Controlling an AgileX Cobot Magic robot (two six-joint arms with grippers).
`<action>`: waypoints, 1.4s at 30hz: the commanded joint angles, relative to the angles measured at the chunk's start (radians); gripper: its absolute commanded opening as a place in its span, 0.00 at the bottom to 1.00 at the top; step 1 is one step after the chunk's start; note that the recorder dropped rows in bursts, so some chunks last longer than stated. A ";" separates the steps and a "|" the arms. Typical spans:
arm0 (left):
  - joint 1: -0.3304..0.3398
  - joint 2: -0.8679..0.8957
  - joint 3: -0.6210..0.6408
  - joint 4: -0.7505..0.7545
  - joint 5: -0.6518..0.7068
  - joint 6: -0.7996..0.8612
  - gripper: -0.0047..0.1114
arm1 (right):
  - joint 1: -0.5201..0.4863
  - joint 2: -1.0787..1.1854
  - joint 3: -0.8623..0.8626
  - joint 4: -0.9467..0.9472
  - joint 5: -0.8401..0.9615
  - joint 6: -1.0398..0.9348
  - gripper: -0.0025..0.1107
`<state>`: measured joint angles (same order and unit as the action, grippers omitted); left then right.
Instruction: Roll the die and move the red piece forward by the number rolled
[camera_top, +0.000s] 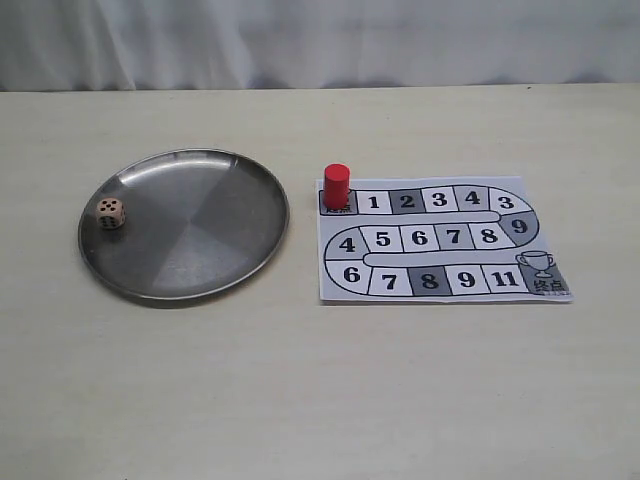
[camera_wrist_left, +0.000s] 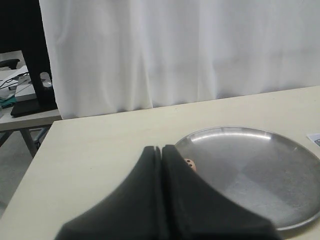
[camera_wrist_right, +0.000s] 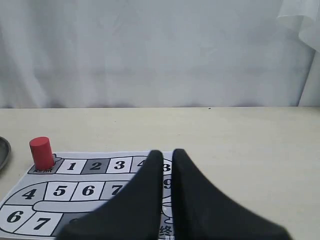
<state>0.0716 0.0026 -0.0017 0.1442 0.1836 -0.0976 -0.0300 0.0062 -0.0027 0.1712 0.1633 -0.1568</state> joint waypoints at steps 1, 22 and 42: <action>0.003 -0.003 0.002 0.000 -0.010 -0.001 0.04 | -0.003 -0.006 0.003 0.001 -0.017 -0.002 0.07; 0.003 -0.003 0.002 0.000 -0.010 -0.001 0.04 | -0.001 0.756 -0.170 -0.140 -0.337 0.395 0.07; 0.003 -0.003 0.002 0.000 -0.010 -0.001 0.04 | 0.685 1.911 -1.221 -0.321 0.006 0.440 0.17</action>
<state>0.0716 0.0026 -0.0017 0.1442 0.1836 -0.0976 0.6060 1.8320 -1.0710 -0.1351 0.0966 0.2977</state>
